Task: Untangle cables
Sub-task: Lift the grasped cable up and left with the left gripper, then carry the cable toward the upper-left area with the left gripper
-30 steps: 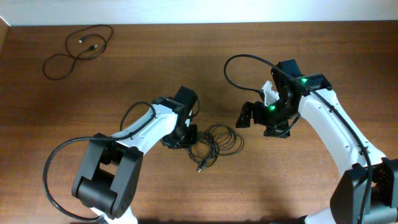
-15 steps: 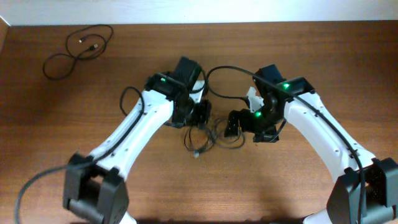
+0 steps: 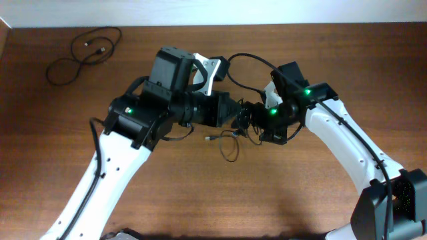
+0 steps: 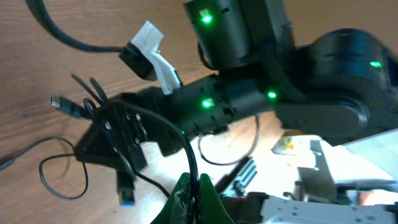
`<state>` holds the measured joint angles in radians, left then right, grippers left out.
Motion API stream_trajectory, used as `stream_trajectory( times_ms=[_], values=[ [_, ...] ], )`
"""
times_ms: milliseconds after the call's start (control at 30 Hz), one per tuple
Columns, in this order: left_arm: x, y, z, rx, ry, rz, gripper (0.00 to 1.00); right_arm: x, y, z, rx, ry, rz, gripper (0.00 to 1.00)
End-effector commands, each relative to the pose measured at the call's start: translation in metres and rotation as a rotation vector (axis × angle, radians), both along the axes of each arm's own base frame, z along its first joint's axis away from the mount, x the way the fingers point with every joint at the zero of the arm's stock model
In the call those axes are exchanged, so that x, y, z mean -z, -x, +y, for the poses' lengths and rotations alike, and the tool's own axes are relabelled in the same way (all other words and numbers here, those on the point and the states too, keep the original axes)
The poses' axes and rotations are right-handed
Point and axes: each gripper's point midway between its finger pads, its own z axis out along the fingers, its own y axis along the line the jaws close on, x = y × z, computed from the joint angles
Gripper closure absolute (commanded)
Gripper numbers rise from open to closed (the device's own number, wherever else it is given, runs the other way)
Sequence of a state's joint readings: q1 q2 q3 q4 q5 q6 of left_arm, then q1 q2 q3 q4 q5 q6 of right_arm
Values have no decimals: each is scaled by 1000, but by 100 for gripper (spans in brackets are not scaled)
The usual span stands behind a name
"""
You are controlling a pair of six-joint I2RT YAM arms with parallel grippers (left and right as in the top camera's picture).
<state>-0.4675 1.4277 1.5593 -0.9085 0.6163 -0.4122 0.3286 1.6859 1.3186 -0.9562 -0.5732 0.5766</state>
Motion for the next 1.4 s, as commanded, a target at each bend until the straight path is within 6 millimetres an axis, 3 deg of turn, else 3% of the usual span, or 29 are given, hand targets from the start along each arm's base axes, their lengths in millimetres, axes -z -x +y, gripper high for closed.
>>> stream_trajectory(
  times_ms=[0, 100, 133, 200, 267, 400, 467, 533, 600, 633, 733, 767, 800, 867, 933, 967, 1033, 1100, 1267, 1367],
  values=[
    [-42, 18, 9, -6, 110, -23, 100, 14, -10, -40, 118, 136, 18, 2],
    [-61, 15, 45, -109, 127, -73, 100, 26, -7, -95, 231, 284, 85, 2],
    [-65, 15, 67, -175, 122, -77, 100, 29, -2, -122, 270, 333, 120, 2],
    [-61, 12, 97, -288, 85, -62, 100, 29, 1, -143, 263, 334, 133, 2],
    [-50, 10, 119, -380, 35, -26, 100, 29, 6, -154, 277, 331, 159, 2],
    [-29, 9, 143, -489, -70, 28, 100, 27, 7, -150, 191, 295, 125, 2],
    [-15, 10, 193, -728, -190, 71, 100, 33, 11, -178, 163, 458, 112, 2],
    [-15, 16, 219, -820, -194, 86, 100, 35, 13, -197, 168, 570, 114, 2],
    [-20, 20, 241, -905, -168, 94, 100, 34, 13, -187, 171, 513, 118, 2],
    [-22, 22, 237, -882, -133, 103, 100, 32, 10, -171, 169, 416, 115, 2],
    [-35, 27, 197, -683, -2, 104, 100, 9, -2, -107, 73, 51, 40, 2],
    [-54, 24, 177, -577, 96, 54, 100, -2, -6, -85, 4, -54, -18, 1],
    [-80, 23, 156, -451, 206, -17, 100, -8, -8, -73, -34, -101, -48, 2],
    [-153, 30, 122, -218, 469, -133, 100, -10, -4, -50, -101, -117, -70, 2],
    [-199, 31, 115, -174, 590, -189, 100, -10, 1, -33, -155, -121, -86, 1],
    [-238, 39, 111, -124, 670, -280, 100, -11, 2, -23, -187, -125, -106, 2],
    [-290, 58, 112, -77, 801, -399, 100, -12, 2, -10, -191, -128, -111, 2],
    [-317, 67, 118, -95, 920, -400, 100, -13, -2, -4, -186, -129, -127, 2],
    [-330, 65, 125, -142, 971, -428, 100, -4, 3, -11, -178, -69, -94, 2],
    [-297, 52, 117, -130, 815, -429, 100, -3, 7, -12, -181, -65, -79, 2]
  ],
)
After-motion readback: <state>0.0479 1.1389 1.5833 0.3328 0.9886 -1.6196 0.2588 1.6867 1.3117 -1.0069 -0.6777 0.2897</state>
